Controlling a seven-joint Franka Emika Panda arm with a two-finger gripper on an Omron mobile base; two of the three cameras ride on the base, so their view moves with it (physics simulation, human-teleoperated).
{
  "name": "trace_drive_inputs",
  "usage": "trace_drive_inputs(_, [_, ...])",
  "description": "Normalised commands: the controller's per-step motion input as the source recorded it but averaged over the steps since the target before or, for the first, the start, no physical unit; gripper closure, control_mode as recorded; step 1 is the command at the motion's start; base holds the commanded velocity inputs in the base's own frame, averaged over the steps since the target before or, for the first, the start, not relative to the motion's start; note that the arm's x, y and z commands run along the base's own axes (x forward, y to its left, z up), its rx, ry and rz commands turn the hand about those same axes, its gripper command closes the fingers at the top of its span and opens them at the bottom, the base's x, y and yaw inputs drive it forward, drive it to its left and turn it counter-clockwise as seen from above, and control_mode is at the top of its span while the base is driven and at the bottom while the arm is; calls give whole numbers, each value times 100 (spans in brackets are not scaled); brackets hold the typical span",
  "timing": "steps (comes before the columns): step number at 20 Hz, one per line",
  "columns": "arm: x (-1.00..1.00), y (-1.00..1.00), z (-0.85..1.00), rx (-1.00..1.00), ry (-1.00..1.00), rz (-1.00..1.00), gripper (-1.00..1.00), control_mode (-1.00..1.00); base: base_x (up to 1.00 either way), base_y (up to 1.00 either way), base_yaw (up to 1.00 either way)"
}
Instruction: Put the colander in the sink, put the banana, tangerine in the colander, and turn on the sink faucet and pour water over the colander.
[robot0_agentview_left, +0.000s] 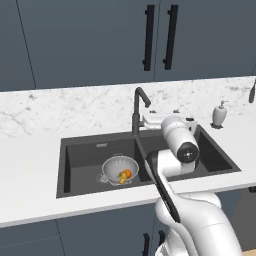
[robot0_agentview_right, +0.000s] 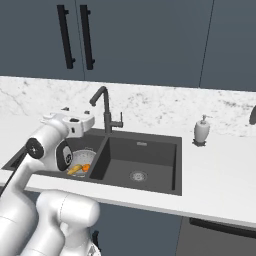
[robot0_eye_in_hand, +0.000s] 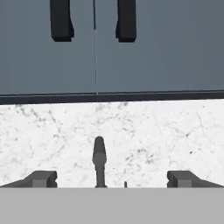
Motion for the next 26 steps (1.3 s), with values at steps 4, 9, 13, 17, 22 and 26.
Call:
trace_drive_inputs(4, [3, 0, 0, -5, 0, 0, -100, -100, 0, 0, 0])
trace_drive_inputs(9, [11, 0, 0, -3, 0, 0, -100, -100, 0, 0, 0])
trace_drive_inputs(13, [14, 0, 1, -4, 0, -1, -100, -100, 0, 0, 0])
trace_drive_inputs(17, [8, 0, 1, -2, 0, -2, -100, -100, 0, 0, 0])
trace_drive_inputs(22, [1, 17, 0, -3, 0, 0, -100, -100, 0, 0, 0])
trace_drive_inputs(26, [0, 35, 0, 0, 0, 0, -100, -100, 0, 0, 0])
